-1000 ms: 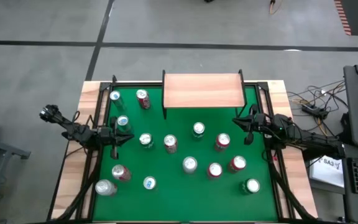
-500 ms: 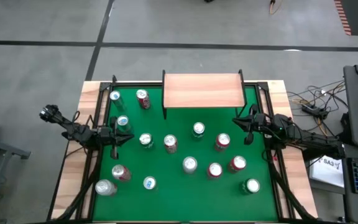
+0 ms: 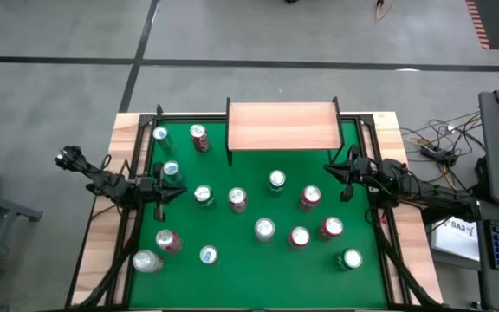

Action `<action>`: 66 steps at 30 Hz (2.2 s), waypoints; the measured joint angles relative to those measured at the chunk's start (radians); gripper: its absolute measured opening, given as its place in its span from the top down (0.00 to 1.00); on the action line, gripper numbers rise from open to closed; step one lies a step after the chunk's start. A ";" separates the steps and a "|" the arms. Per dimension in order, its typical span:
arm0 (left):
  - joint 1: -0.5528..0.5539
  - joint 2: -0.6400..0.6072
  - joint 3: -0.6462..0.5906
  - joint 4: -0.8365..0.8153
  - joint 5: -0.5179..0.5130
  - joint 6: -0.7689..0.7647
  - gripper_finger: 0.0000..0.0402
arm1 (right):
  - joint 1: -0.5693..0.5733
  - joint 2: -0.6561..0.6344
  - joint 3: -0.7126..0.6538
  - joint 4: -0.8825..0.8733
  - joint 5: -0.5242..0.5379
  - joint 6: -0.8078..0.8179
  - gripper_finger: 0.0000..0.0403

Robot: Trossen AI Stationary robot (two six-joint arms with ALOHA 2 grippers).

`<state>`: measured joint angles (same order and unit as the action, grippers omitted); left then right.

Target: Place canned beverage on shelf

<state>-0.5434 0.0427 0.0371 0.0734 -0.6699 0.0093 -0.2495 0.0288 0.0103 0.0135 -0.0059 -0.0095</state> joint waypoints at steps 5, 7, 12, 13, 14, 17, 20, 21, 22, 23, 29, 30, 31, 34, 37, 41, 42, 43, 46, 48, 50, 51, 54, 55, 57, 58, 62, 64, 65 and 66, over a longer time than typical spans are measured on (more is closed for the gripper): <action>0.000 0.000 0.000 0.000 0.000 0.000 1.00 | 0.000 0.000 0.000 0.000 0.000 0.000 0.97; 0.000 0.000 0.000 0.000 0.000 0.000 1.00 | 0.000 0.000 0.000 0.000 0.000 0.001 0.97; 0.000 0.000 0.000 0.000 0.000 0.008 1.00 | 0.000 0.000 0.000 0.000 0.000 0.001 0.97; 0.000 0.000 0.000 0.004 0.000 0.007 1.00 | 0.000 0.000 0.000 0.000 0.000 0.000 0.97; 0.000 0.000 0.000 0.016 0.000 -0.007 1.00 | 0.000 0.000 0.000 0.002 0.000 0.001 0.97; 0.000 0.000 -0.001 0.129 0.002 -0.170 1.00 | 0.000 0.000 0.000 0.005 -0.010 0.180 0.97; 0.000 0.000 -0.001 0.258 0.004 -0.223 1.00 | 0.000 0.000 0.000 0.022 -0.001 0.483 0.97; 0.000 0.000 0.000 0.297 0.005 -0.228 1.00 | 0.000 0.000 0.000 0.029 0.021 0.557 0.97; 0.000 0.000 0.000 0.327 0.007 -0.234 1.00 | 0.000 0.000 0.000 0.030 0.034 0.618 0.97; -0.001 0.000 0.000 0.342 0.018 -0.236 1.00 | 0.001 0.001 0.000 0.032 0.032 0.654 0.97; -0.001 0.052 0.000 0.443 0.147 -0.255 1.00 | 0.082 0.025 0.000 0.218 0.003 0.705 0.97; -0.001 0.074 0.000 0.475 0.167 -0.255 1.00 | 0.102 0.034 0.000 0.262 0.006 0.700 0.97; -0.001 0.099 0.000 0.514 0.184 -0.253 1.00 | 0.121 0.045 0.000 0.304 0.008 0.691 0.97; -0.001 0.188 0.000 0.637 0.207 -0.215 1.00 | 0.171 0.085 0.000 0.390 0.040 0.651 0.97; -0.001 0.280 -0.001 0.730 0.209 -0.189 1.00 | 0.202 0.138 0.014 0.380 0.096 0.628 0.97; -0.001 0.384 0.027 0.773 0.208 -0.222 1.00 | 0.215 0.226 0.061 0.383 0.113 0.605 0.97; -0.001 0.409 0.043 0.773 0.208 -0.231 1.00 | 0.215 0.252 0.077 0.385 0.113 0.597 0.97; -0.001 0.436 0.061 0.774 0.209 -0.232 1.00 | 0.215 0.278 0.093 0.385 0.113 0.589 0.97; -0.001 0.531 0.127 0.757 0.208 -0.229 1.00 | 0.215 0.354 0.149 0.379 0.113 0.553 0.97; -0.001 0.589 0.187 0.711 0.208 -0.229 1.00 | 0.215 0.398 0.190 0.374 0.113 0.529 0.97; -0.001 0.638 0.262 0.624 0.208 -0.232 1.00 | 0.215 0.433 0.239 0.327 0.113 0.515 0.97; -0.001 0.659 0.305 0.553 0.207 -0.234 1.00 | 0.215 0.450 0.267 0.292 0.113 0.512 0.97; -0.001 0.715 0.450 0.255 0.204 -0.279 1.00 | 0.215 0.494 0.360 0.141 0.113 0.498 0.97; -0.001 0.733 0.503 0.139 0.188 -0.305 1.00 | 0.215 0.508 0.394 0.084 0.113 0.495 0.97; -0.001 0.769 0.603 -0.091 0.145 -0.355 1.00 | 0.215 0.535 0.456 -0.024 0.113 0.493 0.97; -0.001 0.788 0.650 -0.205 0.126 -0.382 1.00 | 0.215 0.548 0.485 -0.071 0.113 0.493 0.97; -0.001 0.864 0.803 -0.588 0.093 -0.517 1.00 | 0.215 0.595 0.571 -0.199 0.112 0.468 0.97; -0.001 0.902 0.864 -0.729 0.092 -0.570 1.00 | 0.215 0.612 0.596 -0.235 0.112 0.462 0.97; -0.001 0.920 0.887 -0.787 0.093 -0.587 1.00 | 0.215 0.619 0.609 -0.237 0.112 0.458 0.97; -0.001 0.938 0.907 -0.829 0.094 -0.594 1.00 | 0.214 0.625 0.618 -0.240 0.112 0.454 0.97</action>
<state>-0.5442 0.9808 0.9442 -0.7556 -0.5760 -0.5847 -0.0352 0.6538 0.6280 -0.2262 0.1066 0.4442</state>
